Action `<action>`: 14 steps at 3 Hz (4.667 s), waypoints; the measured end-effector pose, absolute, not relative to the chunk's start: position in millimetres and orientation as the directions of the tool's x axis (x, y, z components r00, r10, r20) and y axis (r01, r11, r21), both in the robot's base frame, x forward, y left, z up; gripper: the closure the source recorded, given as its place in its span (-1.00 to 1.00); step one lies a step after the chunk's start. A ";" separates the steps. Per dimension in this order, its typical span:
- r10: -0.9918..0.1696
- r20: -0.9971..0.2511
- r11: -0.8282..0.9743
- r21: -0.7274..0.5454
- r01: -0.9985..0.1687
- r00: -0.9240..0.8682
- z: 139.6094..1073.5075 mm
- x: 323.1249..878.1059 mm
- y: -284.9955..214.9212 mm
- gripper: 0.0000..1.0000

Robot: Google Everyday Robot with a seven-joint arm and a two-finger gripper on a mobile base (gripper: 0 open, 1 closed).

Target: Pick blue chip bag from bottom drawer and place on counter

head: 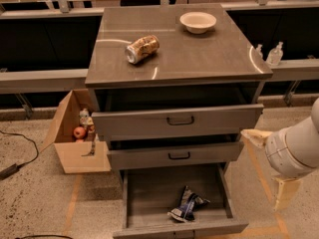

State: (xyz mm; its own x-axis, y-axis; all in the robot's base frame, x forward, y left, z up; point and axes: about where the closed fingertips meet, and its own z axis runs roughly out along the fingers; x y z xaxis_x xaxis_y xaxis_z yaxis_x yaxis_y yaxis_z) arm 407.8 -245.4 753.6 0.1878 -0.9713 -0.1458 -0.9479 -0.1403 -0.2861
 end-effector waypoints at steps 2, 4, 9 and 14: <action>-0.959 -0.112 -0.211 -0.330 -0.920 0.260 686.4 434.6 -237.5 -1.00; -0.795 -0.055 -0.521 -0.449 -0.726 0.605 579.9 504.1 -204.5 -1.00; -0.469 -0.002 -0.853 -0.258 -0.454 0.883 369.5 525.6 -154.3 -1.00; -0.339 0.100 -0.918 -0.254 -0.305 0.936 223.9 546.1 -149.5 -1.00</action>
Offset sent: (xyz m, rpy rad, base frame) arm 0.0926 0.0303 -0.1775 -0.0181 -0.2076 0.3878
